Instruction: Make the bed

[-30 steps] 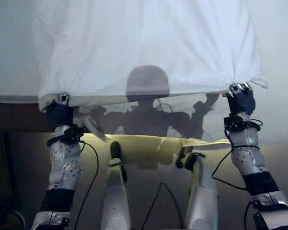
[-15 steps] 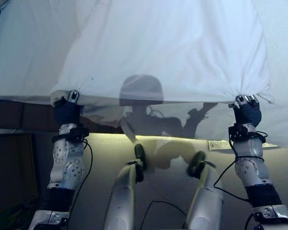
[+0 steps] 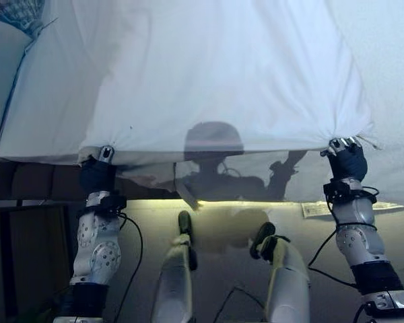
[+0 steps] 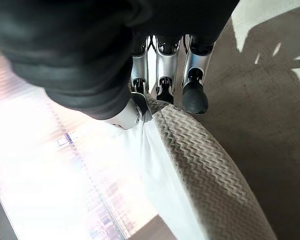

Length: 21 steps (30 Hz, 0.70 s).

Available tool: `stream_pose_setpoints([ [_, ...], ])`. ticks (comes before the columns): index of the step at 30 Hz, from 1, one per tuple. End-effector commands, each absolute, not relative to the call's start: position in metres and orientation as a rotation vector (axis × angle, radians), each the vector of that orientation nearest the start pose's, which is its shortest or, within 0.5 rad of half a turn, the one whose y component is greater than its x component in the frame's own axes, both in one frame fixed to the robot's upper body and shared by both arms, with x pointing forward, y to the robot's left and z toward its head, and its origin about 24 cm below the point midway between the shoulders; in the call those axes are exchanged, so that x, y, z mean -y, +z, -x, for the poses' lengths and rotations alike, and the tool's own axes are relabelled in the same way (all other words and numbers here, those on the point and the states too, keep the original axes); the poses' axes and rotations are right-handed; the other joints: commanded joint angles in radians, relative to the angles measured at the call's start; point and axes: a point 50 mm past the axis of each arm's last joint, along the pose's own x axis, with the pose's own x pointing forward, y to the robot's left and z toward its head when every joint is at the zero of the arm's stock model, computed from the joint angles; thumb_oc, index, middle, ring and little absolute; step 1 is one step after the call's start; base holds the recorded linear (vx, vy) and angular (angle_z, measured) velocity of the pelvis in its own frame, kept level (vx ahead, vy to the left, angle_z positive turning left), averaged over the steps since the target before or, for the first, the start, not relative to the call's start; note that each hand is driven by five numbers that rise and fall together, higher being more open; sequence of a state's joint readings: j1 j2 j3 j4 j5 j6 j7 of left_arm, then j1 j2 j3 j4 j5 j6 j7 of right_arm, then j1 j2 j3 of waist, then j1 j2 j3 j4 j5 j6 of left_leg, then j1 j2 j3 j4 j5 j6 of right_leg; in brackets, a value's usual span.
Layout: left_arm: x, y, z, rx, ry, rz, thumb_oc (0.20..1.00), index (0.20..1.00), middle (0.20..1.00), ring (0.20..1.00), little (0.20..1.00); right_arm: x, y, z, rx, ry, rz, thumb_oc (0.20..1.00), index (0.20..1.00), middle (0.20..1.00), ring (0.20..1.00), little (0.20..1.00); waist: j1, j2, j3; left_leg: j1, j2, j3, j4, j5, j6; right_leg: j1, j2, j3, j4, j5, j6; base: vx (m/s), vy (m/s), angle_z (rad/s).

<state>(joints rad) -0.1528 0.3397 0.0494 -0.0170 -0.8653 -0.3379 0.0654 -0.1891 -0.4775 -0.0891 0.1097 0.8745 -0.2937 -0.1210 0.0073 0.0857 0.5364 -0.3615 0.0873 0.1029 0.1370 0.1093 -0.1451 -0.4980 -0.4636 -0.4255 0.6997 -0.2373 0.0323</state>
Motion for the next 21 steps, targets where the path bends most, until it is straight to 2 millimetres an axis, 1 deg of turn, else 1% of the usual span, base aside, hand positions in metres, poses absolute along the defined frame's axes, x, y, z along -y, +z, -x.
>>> stream_pose_setpoints([
  [1,-0.280,0.154,-0.237,0.702,0.255,0.421,0.200,0.200,0.200,0.200,0.200,0.306,0.124,-0.255,0.446,-0.387,-0.370,0.200,0.200,0.200,0.200,0.200,0.009,-0.012,-0.016,-0.031,-0.022,-0.013,0.096,-0.128,0.054,0.003,-0.045,0.043,-0.219,0.255,0.147,-0.01,0.243,0.74],
  [2,-0.281,0.154,-0.237,0.697,0.255,0.406,0.200,0.200,0.200,0.200,0.200,0.304,0.126,-0.254,0.455,-0.381,-0.355,0.200,0.200,0.200,0.200,0.200,0.006,-0.014,-0.016,-0.048,-0.046,-0.010,0.128,-0.157,0.067,0.007,-0.077,0.052,-0.218,0.269,0.156,0.00,0.169,0.51],
  [3,-0.281,0.154,-0.237,0.697,0.255,0.406,0.200,0.200,0.200,0.200,0.200,0.304,0.126,-0.254,0.455,-0.382,-0.355,0.200,0.200,0.200,0.200,0.200,0.005,-0.015,-0.016,-0.050,-0.048,-0.010,0.132,-0.160,0.069,0.006,-0.080,0.054,-0.216,0.270,0.159,-0.01,0.317,0.45],
  [4,-0.281,0.153,-0.238,0.697,0.265,0.422,0.200,0.200,0.200,0.200,0.200,0.302,0.124,-0.253,0.454,-0.383,-0.370,0.200,0.200,0.200,0.200,0.200,-0.002,-0.015,-0.016,-0.068,-0.081,0.001,0.175,-0.186,0.085,0.019,-0.104,0.069,-0.221,0.281,0.162,-0.01,0.171,0.26],
  [6,-0.281,0.153,-0.239,0.695,0.267,0.431,0.200,0.200,0.200,0.200,0.200,0.300,0.122,-0.252,0.454,-0.381,-0.373,0.200,0.200,0.200,0.200,0.200,-0.005,-0.018,-0.016,-0.075,-0.089,0.007,0.197,-0.195,0.089,0.027,-0.110,0.070,-0.223,0.284,0.164,-0.02,0.169,0.21],
  [8,-0.280,0.153,-0.240,0.690,0.252,0.423,0.200,0.200,0.200,0.200,0.200,0.299,0.121,-0.255,0.439,-0.378,-0.368,0.200,0.200,0.200,0.200,0.200,-0.001,-0.019,-0.016,-0.050,-0.108,0.029,0.209,-0.225,0.101,0.066,-0.135,0.049,-0.259,0.316,0.177,-0.01,0.199,0.07],
  [9,-0.280,0.153,-0.240,0.689,0.252,0.422,0.200,0.200,0.200,0.200,0.200,0.299,0.121,-0.255,0.438,-0.378,-0.367,0.200,0.200,0.200,0.200,0.200,-0.002,-0.019,-0.016,-0.047,-0.109,0.029,0.207,-0.226,0.102,0.070,-0.136,0.048,-0.262,0.318,0.179,0.01,0.191,-0.02],
  [10,-0.280,0.152,-0.240,0.686,0.257,0.420,0.200,0.200,0.200,0.200,0.200,0.297,0.120,-0.256,0.436,-0.378,-0.376,0.200,0.200,0.200,0.200,0.200,-0.002,-0.019,-0.017,-0.029,-0.119,0.039,0.202,-0.232,0.109,0.084,-0.143,0.041,-0.267,0.336,0.185,0.04,0.226,-0.07],
  [11,-0.282,0.150,-0.239,0.677,0.266,0.419,0.200,0.200,0.200,0.200,0.200,0.295,0.116,-0.256,0.424,-0.369,-0.388,0.200,0.200,0.200,0.200,0.200,-0.001,-0.019,-0.020,0.013,-0.134,0.058,0.184,-0.241,0.124,0.109,-0.160,0.022,-0.277,0.375,0.202,0.04,0.225,-0.11],
  [12,-0.282,0.150,-0.239,0.677,0.267,0.419,0.200,0.200,0.200,0.200,0.200,0.295,0.116,-0.256,0.424,-0.369,-0.388,0.200,0.200,0.200,0.200,0.200,-0.001,-0.020,-0.018,0.018,-0.135,0.058,0.180,-0.240,0.125,0.113,-0.160,0.022,-0.280,0.377,0.202,0.02,0.279,-0.20],
  [13,-0.285,0.151,-0.239,0.678,0.277,0.394,0.200,0.200,0.200,0.200,0.200,0.290,0.113,-0.258,0.413,-0.347,-0.389,0.200,0.200,0.200,0.200,0.200,0.001,-0.021,-0.019,0.033,-0.141,0.079,0.154,-0.232,0.137,0.115,-0.146,-0.012,-0.250,0.392,0.207,-0.06,0.198,-0.24],
  [14,-0.287,0.153,-0.238,0.686,0.282,0.387,0.200,0.200,0.200,0.200,0.200,0.287,0.112,-0.259,0.409,-0.331,-0.392,0.200,0.200,0.200,0.200,0.200,0.003,-0.023,-0.018,0.034,-0.141,0.094,0.148,-0.225,0.139,0.121,-0.130,-0.030,-0.233,0.376,0.206,-0.05,0.190,-0.25],
  [15,-0.288,0.153,-0.238,0.686,0.282,0.386,0.200,0.200,0.200,0.200,0.200,0.287,0.112,-0.259,0.409,-0.330,-0.393,0.200,0.200,0.200,0.200,0.200,0.003,-0.024,-0.018,0.035,-0.140,0.094,0.148,-0.226,0.138,0.121,-0.129,-0.030,-0.232,0.374,0.205,-0.10,0.149,-0.27],
  [16,-0.291,0.153,-0.237,0.681,0.290,0.374,0.200,0.200,0.200,0.200,0.200,0.283,0.106,-0.259,0.388,-0.305,-0.410,0.200,0.200,0.200,0.200,0.200,-0.002,-0.034,-0.017,0.026,-0.145,0.100,0.125,-0.204,0.145,0.092,-0.018,-0.016,-0.190,0.305,0.186,-0.07,0.086,-0.21],
  [17,-0.291,0.153,-0.237,0.681,0.290,0.374,0.200,0.200,0.200,0.200,0.200,0.283,0.106,-0.259,0.389,-0.305,-0.411,0.200,0.200,0.200,0.200,0.200,-0.001,-0.034,-0.017,0.026,-0.144,0.102,0.126,-0.205,0.144,0.090,-0.018,-0.014,-0.189,0.304,0.185,-0.09,0.127,-0.33],
  [18,-0.294,0.150,-0.236,0.673,0.307,0.380,0.200,0.200,0.200,0.200,0.200,0.281,0.103,-0.260,0.381,-0.297,-0.426,0.200,0.200,0.200,0.200,0.200,0.006,-0.044,-0.018,0.022,-0.144,0.116,0.113,-0.195,0.141,0.075,0.031,-0.030,-0.187,0.282,0.178,-0.05,0.047,-0.24],
  [19,-0.297,0.148,-0.233,0.664,0.307,0.356,0.200,0.200,0.200,0.200,0.200,0.280,0.103,-0.260,0.383,-0.285,-0.434,0.200,0.200,0.200,0.200,0.200,0.020,-0.046,-0.022,0.023,-0.131,0.141,0.090,-0.187,0.130,0.072,0.036,-0.061,-0.229,0.250,0.154,-0.09,0.023,-0.39],
  [20,-0.295,0.144,-0.232,0.649,0.305,0.353,0.200,0.200,0.200,0.200,0.200,0.283,0.104,-0.261,0.377,-0.282,-0.413,0.200,0.200,0.200,0.200,0.200,0.025,-0.038,-0.020,0.019,-0.118,0.145,0.084,-0.175,0.120,0.050,0.054,-0.036,-0.239,0.241,0.146,-0.07,-0.037,-0.55],
  [21,-0.294,0.139,-0.232,0.631,0.306,0.372,0.200,0.200,0.200,0.200,0.200,0.283,0.104,-0.262,0.372,-0.279,-0.405,0.200,0.200,0.200,0.200,0.200,0.020,-0.028,-0.017,0.016,-0.111,0.140,0.082,-0.164,0.113,0.023,0.087,0.008,-0.227,0.233,0.138,-0.03,-0.055,-0.62],
])
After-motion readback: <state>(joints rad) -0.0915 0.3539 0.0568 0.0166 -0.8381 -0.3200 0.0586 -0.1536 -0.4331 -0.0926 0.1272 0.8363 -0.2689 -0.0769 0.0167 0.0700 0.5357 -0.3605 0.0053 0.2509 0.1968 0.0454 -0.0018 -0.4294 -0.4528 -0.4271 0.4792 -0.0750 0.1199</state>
